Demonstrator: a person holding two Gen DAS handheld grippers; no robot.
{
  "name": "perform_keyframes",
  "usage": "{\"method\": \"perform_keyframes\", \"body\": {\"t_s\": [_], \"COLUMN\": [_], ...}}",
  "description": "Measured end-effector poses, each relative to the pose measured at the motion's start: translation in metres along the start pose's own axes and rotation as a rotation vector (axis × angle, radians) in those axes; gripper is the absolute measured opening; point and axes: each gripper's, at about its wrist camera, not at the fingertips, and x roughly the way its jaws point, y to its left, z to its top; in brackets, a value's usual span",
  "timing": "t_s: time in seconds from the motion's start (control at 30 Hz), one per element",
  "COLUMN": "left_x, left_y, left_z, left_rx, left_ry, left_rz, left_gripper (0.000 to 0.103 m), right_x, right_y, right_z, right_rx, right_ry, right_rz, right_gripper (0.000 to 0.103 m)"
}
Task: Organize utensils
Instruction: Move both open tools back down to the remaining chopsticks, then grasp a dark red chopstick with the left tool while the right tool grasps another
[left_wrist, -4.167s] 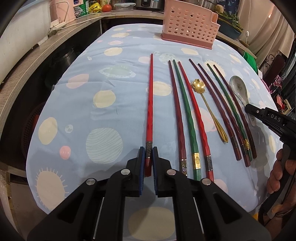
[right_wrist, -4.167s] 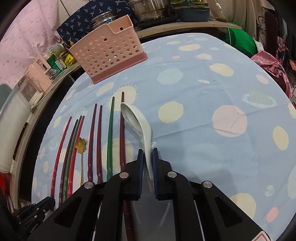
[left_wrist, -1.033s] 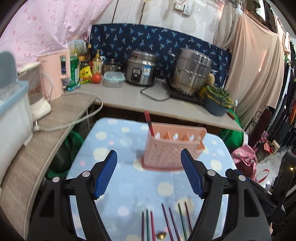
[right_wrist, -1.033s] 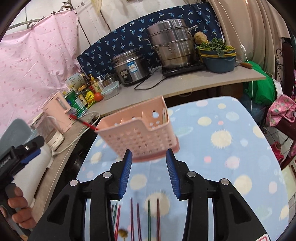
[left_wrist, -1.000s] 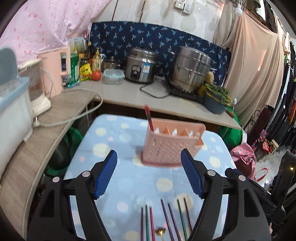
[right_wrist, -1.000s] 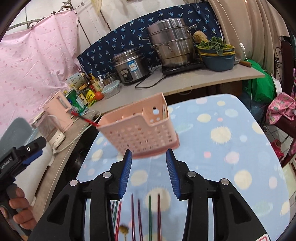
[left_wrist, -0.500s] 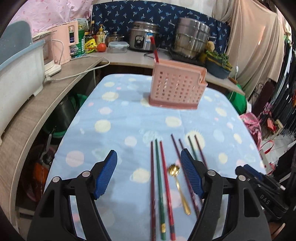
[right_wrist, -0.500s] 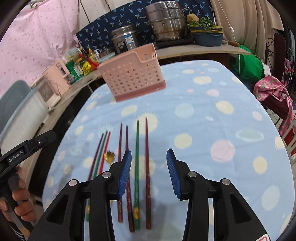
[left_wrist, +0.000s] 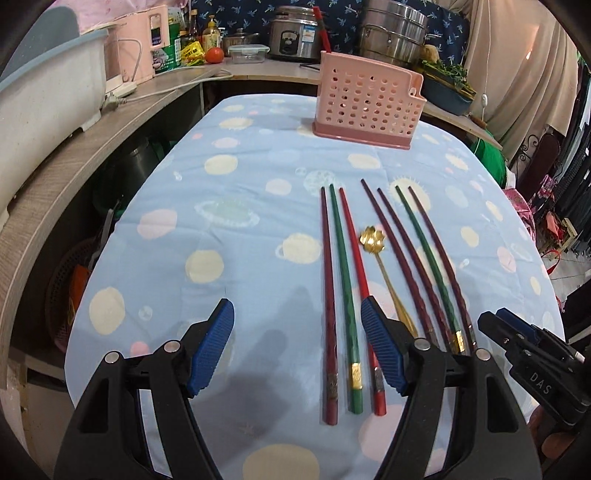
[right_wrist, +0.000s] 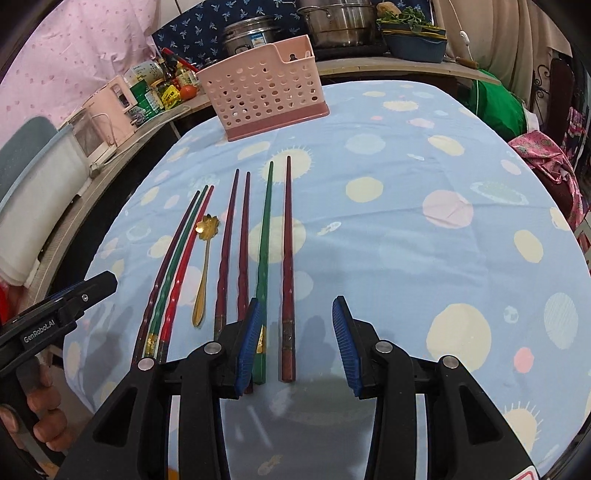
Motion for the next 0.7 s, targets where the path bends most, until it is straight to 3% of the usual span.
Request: {"method": "perform_keyframes", "body": {"t_s": [0.2,0.37,0.7], "left_x": [0.003,0.010,0.020], "left_y": [0.000,0.001,-0.001], "left_z": [-0.016,-0.026,-0.034], "left_rx": [0.016,0.029,0.051], "left_ry": [0.028,0.052,0.077], "left_rz": [0.005,0.026,0.037], "left_gripper": [0.068,0.067,0.065], "right_x": [0.004,0.006,0.007], "right_y": [0.004,0.004,0.004], "right_z": [-0.009,-0.013,-0.016], "right_rx": [-0.007,-0.009,-0.011], "right_ry": [0.012,0.026,0.028], "right_rz": [-0.009,-0.010,-0.019], "right_gripper": [0.036,0.027,0.023]}}
